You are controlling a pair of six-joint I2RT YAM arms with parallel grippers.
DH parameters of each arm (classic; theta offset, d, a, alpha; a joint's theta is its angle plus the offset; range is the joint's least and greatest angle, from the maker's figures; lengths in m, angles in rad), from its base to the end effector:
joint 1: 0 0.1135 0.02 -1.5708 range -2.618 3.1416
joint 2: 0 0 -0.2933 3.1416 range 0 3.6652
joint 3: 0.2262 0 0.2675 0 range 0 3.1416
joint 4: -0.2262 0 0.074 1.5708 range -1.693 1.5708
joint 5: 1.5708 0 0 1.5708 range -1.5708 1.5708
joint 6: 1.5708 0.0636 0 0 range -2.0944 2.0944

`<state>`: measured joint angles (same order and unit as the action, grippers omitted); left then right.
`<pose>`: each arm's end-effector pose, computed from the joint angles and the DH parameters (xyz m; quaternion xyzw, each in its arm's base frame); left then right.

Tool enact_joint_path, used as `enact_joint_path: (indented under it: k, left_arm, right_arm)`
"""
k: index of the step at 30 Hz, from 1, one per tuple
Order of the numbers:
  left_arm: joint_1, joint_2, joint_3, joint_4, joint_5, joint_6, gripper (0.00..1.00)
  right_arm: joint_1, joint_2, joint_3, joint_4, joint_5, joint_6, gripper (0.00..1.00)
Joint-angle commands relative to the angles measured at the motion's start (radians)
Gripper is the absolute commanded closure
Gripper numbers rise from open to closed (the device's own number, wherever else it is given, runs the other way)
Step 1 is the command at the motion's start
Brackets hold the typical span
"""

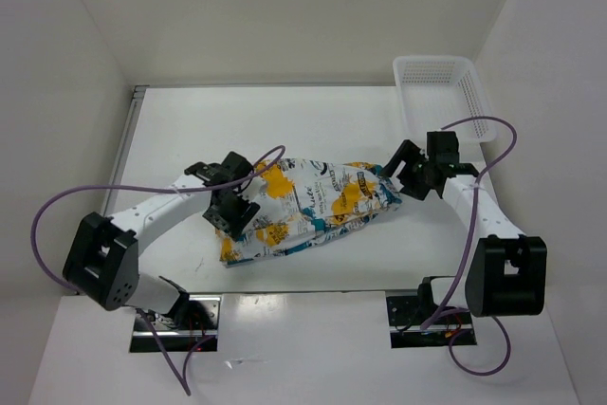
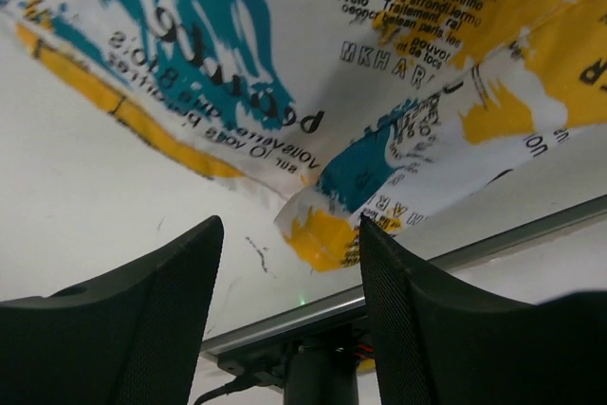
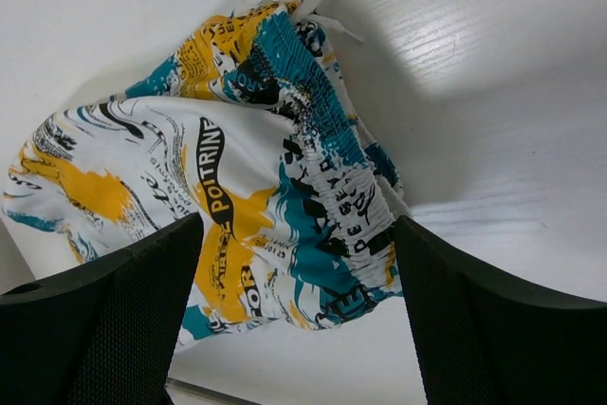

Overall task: Fold and stack the shorts
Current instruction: Fold the shorts

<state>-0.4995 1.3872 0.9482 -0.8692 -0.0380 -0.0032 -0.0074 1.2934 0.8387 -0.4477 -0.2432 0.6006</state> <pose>0.2326 -0.1242 0.2125 0.2410 0.9615 -0.0143 0.1315 0.2844 0.0132 0.2285 0.2427 0.9066 0.2047 0.2779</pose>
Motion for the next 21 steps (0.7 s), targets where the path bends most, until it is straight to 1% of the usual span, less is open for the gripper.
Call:
enact_joint_path:
  k: [1,2,4,6,8,9,11,12,13,16,18,21]
  left_arm:
    - [0.010,0.041,0.040,-0.014,0.102,0.003,0.34]
    - [0.010,0.053,0.049,-0.025,0.136,0.003,0.34]
    - [0.010,0.064,0.037,-0.036,0.136,0.003,0.34]
    - [0.010,0.073,0.028,-0.036,0.136,0.003,0.38]
    - [0.010,0.102,0.027,-0.036,0.154,0.003,0.47]
    - [0.010,0.102,0.018,-0.036,0.173,0.003,0.53]
    - [0.010,0.130,0.009,-0.036,0.188,0.003,0.61]
    - [0.010,0.130,0.009,-0.036,0.200,0.003,0.66]
    - [0.010,0.141,0.009,-0.036,0.201,0.003,0.79]
    - [0.010,0.141,0.009,-0.036,0.191,0.003,0.99]
    - [0.010,0.116,0.009,-0.036,0.178,0.003,1.00]
    - [0.021,0.035,0.073,-0.027,0.060,0.003,1.00]
  right_arm:
    - [-0.006,0.015,-0.013,0.056,0.015,0.007,0.14]
    - [-0.006,0.026,-0.023,0.056,0.015,0.007,0.14]
    - [-0.006,0.038,-0.033,0.056,0.015,0.007,0.14]
    - [-0.006,0.049,-0.033,0.056,0.005,0.007,0.14]
    - [-0.006,0.075,-0.033,0.046,-0.004,0.007,0.16]
    - [-0.006,0.075,-0.033,0.035,-0.004,0.007,0.16]
    - [-0.006,0.086,-0.024,0.024,-0.004,0.007,0.16]
    - [-0.006,0.095,-0.024,0.024,-0.004,0.007,0.16]
    - [-0.006,0.095,-0.013,0.012,0.008,0.007,0.16]
    - [-0.006,0.095,0.000,-0.032,0.039,0.007,0.16]
    - [-0.006,0.086,0.019,-0.046,0.068,0.007,0.16]
    - [-0.006,0.073,0.019,-0.057,0.079,0.007,0.16]
